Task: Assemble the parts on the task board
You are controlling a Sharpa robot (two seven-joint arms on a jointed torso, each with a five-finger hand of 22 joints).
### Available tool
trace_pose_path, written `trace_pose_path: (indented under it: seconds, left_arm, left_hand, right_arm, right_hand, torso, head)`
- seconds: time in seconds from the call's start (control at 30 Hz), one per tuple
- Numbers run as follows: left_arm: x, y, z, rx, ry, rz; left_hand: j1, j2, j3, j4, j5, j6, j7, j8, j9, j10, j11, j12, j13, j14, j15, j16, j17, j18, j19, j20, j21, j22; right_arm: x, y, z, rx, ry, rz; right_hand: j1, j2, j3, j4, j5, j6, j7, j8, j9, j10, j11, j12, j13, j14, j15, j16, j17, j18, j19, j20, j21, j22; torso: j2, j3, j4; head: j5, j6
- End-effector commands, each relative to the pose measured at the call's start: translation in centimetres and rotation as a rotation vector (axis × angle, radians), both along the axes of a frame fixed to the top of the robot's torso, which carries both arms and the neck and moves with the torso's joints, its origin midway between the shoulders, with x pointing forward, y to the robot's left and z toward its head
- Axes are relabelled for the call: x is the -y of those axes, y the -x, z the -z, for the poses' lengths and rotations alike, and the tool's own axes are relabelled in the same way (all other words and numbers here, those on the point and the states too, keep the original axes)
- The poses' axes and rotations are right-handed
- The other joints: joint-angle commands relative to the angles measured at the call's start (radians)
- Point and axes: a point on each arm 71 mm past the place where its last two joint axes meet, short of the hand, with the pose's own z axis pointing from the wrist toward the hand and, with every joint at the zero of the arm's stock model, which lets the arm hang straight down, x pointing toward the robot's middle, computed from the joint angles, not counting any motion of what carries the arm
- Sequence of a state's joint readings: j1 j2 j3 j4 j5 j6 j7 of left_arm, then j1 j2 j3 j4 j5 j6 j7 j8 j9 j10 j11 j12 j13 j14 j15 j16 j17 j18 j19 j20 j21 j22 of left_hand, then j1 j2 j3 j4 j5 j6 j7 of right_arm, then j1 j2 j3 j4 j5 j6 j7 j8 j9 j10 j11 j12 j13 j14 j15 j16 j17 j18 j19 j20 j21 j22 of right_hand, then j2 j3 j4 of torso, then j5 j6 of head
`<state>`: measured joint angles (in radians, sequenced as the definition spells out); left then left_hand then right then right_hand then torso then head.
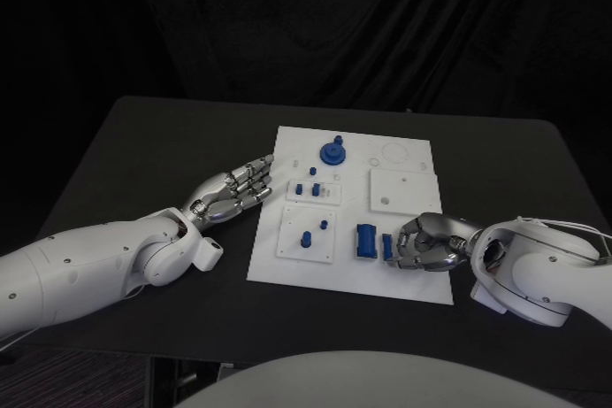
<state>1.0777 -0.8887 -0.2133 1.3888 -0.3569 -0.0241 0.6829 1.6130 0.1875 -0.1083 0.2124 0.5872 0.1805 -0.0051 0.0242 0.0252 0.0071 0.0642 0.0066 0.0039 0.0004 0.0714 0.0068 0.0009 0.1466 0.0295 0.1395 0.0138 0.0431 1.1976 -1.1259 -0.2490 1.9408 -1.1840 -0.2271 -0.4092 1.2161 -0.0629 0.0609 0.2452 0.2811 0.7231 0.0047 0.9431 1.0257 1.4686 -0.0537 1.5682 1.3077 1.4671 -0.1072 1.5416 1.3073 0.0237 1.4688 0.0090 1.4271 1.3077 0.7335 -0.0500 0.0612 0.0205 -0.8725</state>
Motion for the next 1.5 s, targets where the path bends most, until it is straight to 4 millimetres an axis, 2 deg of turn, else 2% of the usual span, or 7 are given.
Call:
trace_pose_path:
  seconds: [0.03, 0.37, 0.77, 1.1, 1.5]
  left_arm:
    - [0.14, 0.22, -0.35, 0.044, 0.045, 0.018]
    - [0.14, 0.22, -0.32, 0.042, 0.045, 0.019]
    - [0.19, 0.24, -0.26, 0.039, 0.044, 0.021]
    - [0.25, 0.25, -0.23, 0.036, 0.045, 0.023]
    - [0.28, 0.25, -0.20, 0.034, 0.045, 0.025]
  left_hand:
    - [-0.007, 0.007, 0.006, 0.001, -0.002, -0.001, 0.008, 0.002, 0.001, 0.001, 0.006, -0.004, -0.002, 0.000, 0.008, -0.007, -0.001, -0.010, -0.003, 0.007, 0.004, 0.001]
    - [-0.007, 0.007, 0.006, 0.001, -0.002, -0.001, 0.008, 0.002, 0.001, 0.001, 0.006, -0.004, -0.002, 0.000, 0.008, -0.007, -0.001, -0.010, -0.003, 0.007, 0.004, 0.001]
    - [-0.007, 0.007, 0.007, -0.001, -0.001, -0.001, 0.008, 0.002, 0.001, 0.002, 0.006, -0.004, -0.001, 0.000, 0.009, -0.007, -0.001, -0.009, -0.003, 0.008, 0.004, 0.001]
    - [-0.007, 0.007, 0.008, -0.001, -0.001, -0.001, 0.008, 0.002, 0.001, 0.003, 0.008, -0.004, -0.001, 0.000, 0.009, -0.007, -0.001, -0.009, -0.003, 0.008, 0.004, 0.001]
    - [-0.007, 0.007, 0.008, -0.001, -0.001, -0.001, 0.008, 0.002, 0.001, 0.003, 0.008, -0.004, -0.001, 0.000, 0.009, -0.007, -0.001, -0.009, -0.003, 0.008, 0.004, 0.001]
  right_arm:
    - [0.07, -0.01, 0.12, 0.003, 0.008, 0.006]
    - [0.20, -0.17, 0.13, 0.012, 0.007, 0.021]
    - [0.48, -0.43, 0.30, 0.008, 0.020, 0.032]
    - [0.59, -0.71, 0.66, -0.014, 0.044, 0.025]
    - [0.44, -0.91, 0.88, -0.026, 0.058, 0.021]
  right_hand:
    - [0.006, 0.004, 0.000, -0.005, 0.004, -0.002, 0.000, 0.006, 0.003, 0.102, -0.006, 0.003, 0.263, 0.086, -0.006, 0.001, 0.180, 0.013, 0.030, -0.007, 0.002, 0.214]
    - [-0.009, 0.016, -0.001, 0.008, 0.003, 0.003, -0.001, 0.011, 0.011, 0.102, -0.008, 0.003, 0.263, 0.087, -0.007, 0.002, 0.182, 0.013, 0.030, -0.008, 0.002, 0.214]
    - [-0.013, 0.020, -0.001, 0.012, 0.003, 0.005, -0.002, 0.012, 0.013, 0.102, -0.008, 0.003, 0.263, 0.087, -0.008, 0.002, 0.183, 0.013, 0.030, -0.009, 0.002, 0.214]
    - [0.030, 0.025, 0.015, -0.014, 0.004, 0.023, -0.009, 0.022, 0.030, 0.102, -0.015, 0.003, 0.263, 0.087, -0.013, 0.001, 0.180, 0.013, 0.030, -0.013, 0.002, 0.214]
    - [0.035, 0.029, 0.018, -0.017, 0.004, 0.025, -0.010, 0.021, 0.031, 0.102, -0.015, 0.003, 0.263, 0.086, -0.014, 0.000, 0.177, 0.014, 0.029, -0.014, -0.001, 0.213]
  torso:
    - [0.000, 0.0000, -0.0006]
    - [0.000, 0.0004, 0.0002]
    - [0.000, 0.0005, -0.0001]
    - [-0.001, 0.0006, 0.0005]
    - [0.000, -0.0005, 0.0007]
  head:
    - [0.002, 0.000]
    - [0.003, 0.000]
    - [0.004, 0.000]
    - [0.003, 0.000]
    - [0.003, 0.000]
